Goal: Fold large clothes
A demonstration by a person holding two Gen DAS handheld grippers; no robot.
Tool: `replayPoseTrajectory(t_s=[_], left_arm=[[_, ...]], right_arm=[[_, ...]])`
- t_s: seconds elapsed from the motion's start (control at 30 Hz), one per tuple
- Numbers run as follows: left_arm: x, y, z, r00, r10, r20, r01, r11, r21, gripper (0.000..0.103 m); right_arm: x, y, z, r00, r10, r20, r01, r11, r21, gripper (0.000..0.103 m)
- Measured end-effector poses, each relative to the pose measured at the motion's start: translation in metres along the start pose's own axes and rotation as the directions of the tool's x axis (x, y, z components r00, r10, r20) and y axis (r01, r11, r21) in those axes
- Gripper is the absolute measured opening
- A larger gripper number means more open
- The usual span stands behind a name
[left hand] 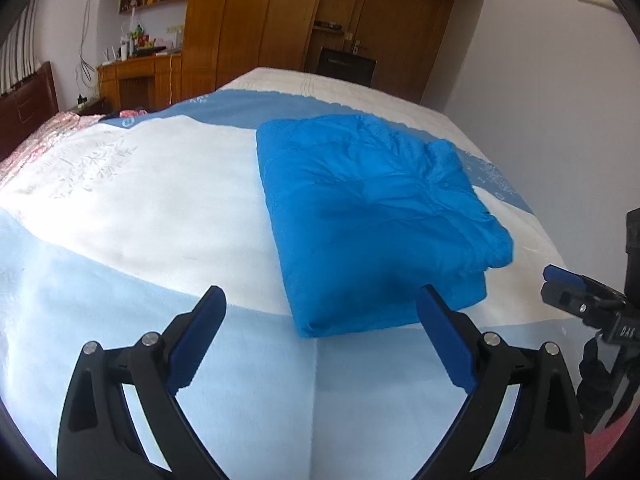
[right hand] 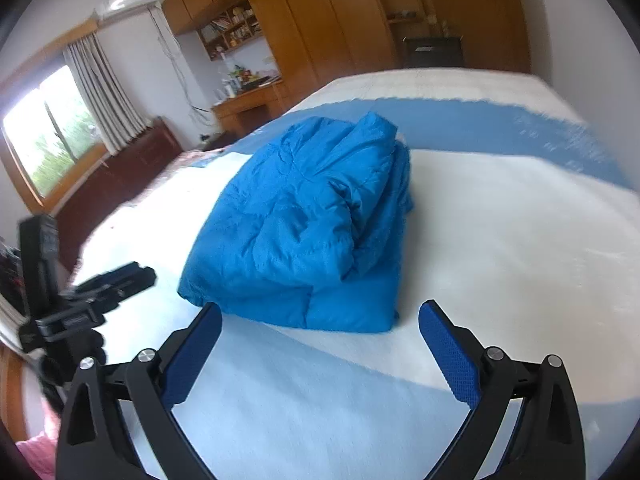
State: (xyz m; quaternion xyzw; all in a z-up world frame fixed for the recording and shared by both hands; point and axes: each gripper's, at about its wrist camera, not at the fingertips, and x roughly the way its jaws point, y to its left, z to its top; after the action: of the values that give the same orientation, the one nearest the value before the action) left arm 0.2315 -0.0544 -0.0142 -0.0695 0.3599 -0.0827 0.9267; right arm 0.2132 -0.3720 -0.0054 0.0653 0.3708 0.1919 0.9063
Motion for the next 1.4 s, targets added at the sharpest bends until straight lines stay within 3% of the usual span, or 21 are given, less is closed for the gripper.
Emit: replayPoseTrajectory(t_s=[0.27, 0.73, 1.4], left_arm=[[-0.024, -0.008, -0.012, 0.998, 0.046, 0.050, -0.048, 0.998, 0.035, 0.097], [-0.063, -0.016, -0.041, 0.992, 0.067, 0.104, -0.075, 0.994, 0.075, 0.098], [-0.076, -0.017, -0.049, 0.990, 0.089, 0.111, -0.099, 0.991, 0.091, 0.098]], right_arm=[[-0.014, 0.021, -0.019, 0.997, -0.077, 0.000, 0.077, 0.997, -0.021, 0.099], [-0.037, 0.031, -0.034, 0.997, -0.049, 0.057, 0.052, 0.998, -0.046, 0.099], [-0.042, 0.039, -0.049, 0.995, -0.056, 0.083, 0.062, 0.996, -0.063, 0.099]])
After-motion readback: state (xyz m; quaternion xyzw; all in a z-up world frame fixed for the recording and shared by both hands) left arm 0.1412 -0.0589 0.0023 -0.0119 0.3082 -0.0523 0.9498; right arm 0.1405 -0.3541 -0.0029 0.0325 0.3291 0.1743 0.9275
